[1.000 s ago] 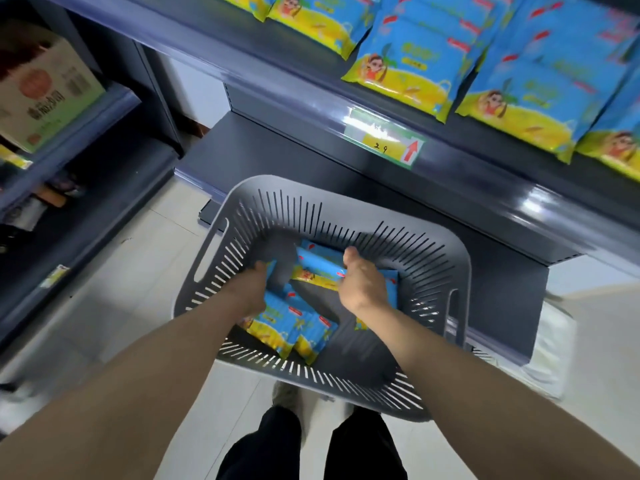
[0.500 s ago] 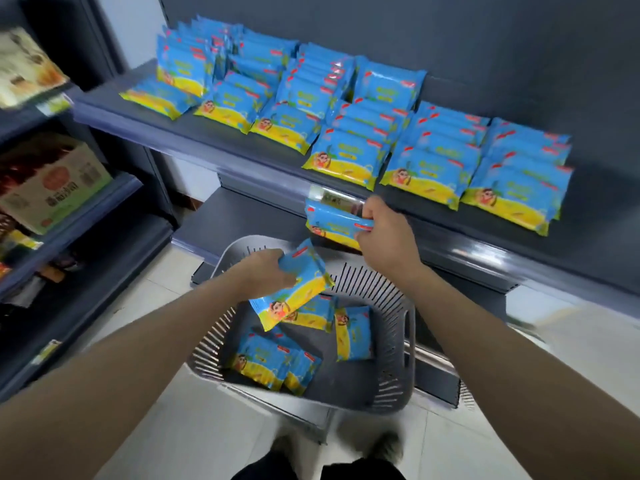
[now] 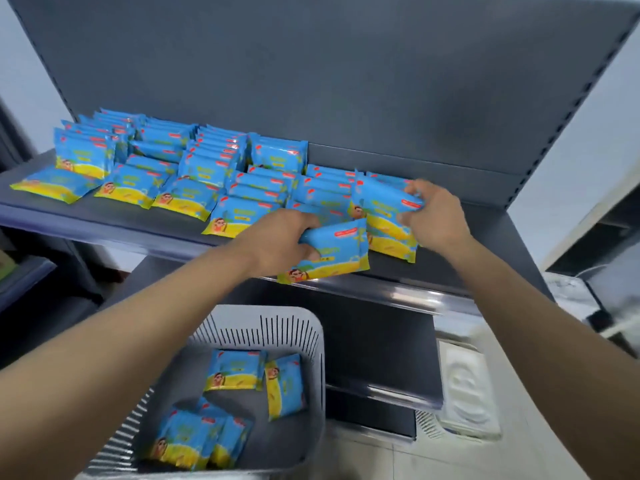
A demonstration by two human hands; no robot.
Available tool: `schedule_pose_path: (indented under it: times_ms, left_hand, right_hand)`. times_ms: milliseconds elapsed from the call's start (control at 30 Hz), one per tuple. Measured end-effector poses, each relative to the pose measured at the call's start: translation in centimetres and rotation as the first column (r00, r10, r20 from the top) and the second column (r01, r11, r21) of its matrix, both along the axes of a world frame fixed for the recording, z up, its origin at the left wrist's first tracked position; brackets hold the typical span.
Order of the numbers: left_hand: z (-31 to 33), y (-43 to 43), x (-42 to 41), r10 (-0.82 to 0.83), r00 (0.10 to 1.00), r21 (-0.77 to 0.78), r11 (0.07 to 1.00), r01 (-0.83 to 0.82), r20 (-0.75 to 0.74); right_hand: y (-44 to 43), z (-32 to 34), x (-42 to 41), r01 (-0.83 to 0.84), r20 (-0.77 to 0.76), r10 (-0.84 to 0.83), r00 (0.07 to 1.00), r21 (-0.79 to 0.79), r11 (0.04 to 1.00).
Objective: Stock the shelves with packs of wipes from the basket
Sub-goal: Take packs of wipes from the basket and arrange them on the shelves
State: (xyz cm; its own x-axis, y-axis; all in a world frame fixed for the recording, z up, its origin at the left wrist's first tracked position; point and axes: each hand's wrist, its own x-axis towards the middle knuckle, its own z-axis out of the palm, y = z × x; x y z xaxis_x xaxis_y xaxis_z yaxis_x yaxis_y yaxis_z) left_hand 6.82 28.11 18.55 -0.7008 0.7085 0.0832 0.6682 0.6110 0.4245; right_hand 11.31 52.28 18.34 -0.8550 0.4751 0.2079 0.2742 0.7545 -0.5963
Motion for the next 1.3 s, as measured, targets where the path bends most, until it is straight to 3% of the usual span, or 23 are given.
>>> schedule_pose_path:
  times_ms: [133,300,433,700,933,1067,1300]
  left_hand:
    - [-0.2,4.4,0.1,-0.032,0.999,-0.07,0.997,0.031,-0.014]
    - [-0.4,7.6,-0.8,-0.009,1.0,-0.132,0.991,0.007,-0.019]
    - [-0.4,9.3,-1.7,0.016,0.999,-0.171,0.985,-0.023,-0.043]
    - [-0.8,13.0,-4.3,0.021,0.998,-0.283,0.958,-0.036,-0.056]
    - [-2.5,16.5,-6.2,-0.012,1.0,-0.296,0.955,0.009,-0.008]
    - [-3.6,17.9,-7.1,-0.043,0.988,-0.322,0.947,-0.007,-0.147]
    - [-5.2,17.4,-7.5,-0.094,0.908,-0.341,0.939,-0.056,-0.408]
  right_hand:
    - [3.6,-2.9,0.2,-0.112,0.196,0.113,0.974,-0.017,0.994]
    - [6.6,-5.4,-1.2,-0.163,0.233,0.155,0.96,0.016,0.986]
    - [8.5,-5.7,-3.3,-0.218,0.212,0.187,0.959,0.132,0.967]
    - [11.2,-5.3,-6.3,-0.281,0.217,0.251,0.943,0.117,0.953]
    - [12.6,-5.5,-6.1,-0.263,0.113,0.27,0.956,-0.079,0.962]
    - [12.7,-4.9,-5.3,-0.223,0.125,0.231,0.965,-0.078,0.972]
    - [9.8,-2.5,-4.2,-0.152,0.001,0.152,0.988,0.081,0.985]
